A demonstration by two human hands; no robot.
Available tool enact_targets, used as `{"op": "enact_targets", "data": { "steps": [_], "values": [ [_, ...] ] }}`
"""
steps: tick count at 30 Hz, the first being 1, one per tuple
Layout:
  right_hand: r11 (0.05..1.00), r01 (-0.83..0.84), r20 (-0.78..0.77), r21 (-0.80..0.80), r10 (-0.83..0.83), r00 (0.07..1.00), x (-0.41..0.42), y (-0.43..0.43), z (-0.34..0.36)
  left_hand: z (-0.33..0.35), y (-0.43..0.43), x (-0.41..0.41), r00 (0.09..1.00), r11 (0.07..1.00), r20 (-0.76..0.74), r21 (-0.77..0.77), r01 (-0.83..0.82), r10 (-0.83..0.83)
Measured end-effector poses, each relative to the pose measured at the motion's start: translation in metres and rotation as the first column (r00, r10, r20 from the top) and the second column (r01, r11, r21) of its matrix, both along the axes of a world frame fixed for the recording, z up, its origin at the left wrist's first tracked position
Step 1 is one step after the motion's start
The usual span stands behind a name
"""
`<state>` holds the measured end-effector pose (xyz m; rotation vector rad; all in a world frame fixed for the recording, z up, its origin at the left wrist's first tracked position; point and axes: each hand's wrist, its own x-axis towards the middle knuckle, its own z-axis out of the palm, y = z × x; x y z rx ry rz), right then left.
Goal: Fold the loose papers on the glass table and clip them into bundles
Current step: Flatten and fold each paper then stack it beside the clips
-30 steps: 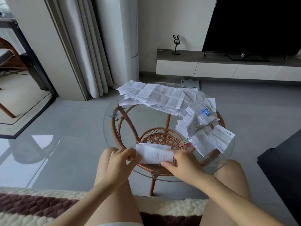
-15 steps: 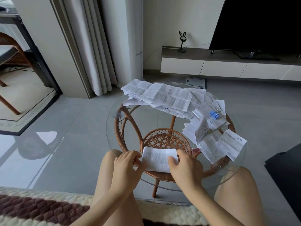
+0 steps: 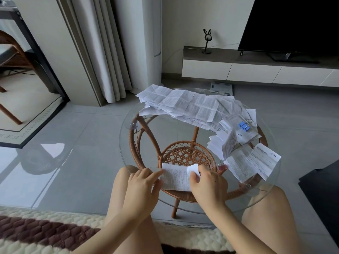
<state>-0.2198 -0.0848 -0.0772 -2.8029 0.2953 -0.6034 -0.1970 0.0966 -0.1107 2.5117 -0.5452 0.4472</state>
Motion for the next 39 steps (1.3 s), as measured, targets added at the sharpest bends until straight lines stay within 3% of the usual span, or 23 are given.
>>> {"op": "enact_targets", "data": {
  "steps": [4,9,19,24,35,39],
  "values": [
    [0.999,0.025,0.04,-0.024,-0.024,0.999,0.001,-0.001,-0.003,-0.001,0.001,0.003,0.993,0.987,0.084,0.147,0.068,-0.081],
    [0.999,0.021,0.032,-0.03,-0.02,0.999,0.001,0.001,0.001,-0.003,0.003,0.01,0.969,0.946,0.056,0.235,0.222,-0.241],
    [1.0,-0.012,-0.019,0.013,0.012,1.0,0.004,0.001,0.004,0.002,0.002,0.01,0.975,0.949,-0.002,0.229,0.216,-0.221],
    [1.0,0.022,-0.013,-0.016,-0.022,1.0,0.004,-0.001,0.003,0.01,-0.002,0.005,0.983,0.974,-0.05,0.136,0.181,-0.176],
    [1.0,0.012,-0.065,-0.011,-0.013,0.998,0.003,0.001,0.007,0.007,-0.002,0.011,0.976,0.951,0.032,0.233,0.203,-0.217],
    [1.0,0.006,-0.078,-0.007,-0.006,0.997,0.001,0.0,0.004,0.005,-0.008,0.015,0.967,0.91,0.082,0.366,0.196,-0.242]
  ]
}}
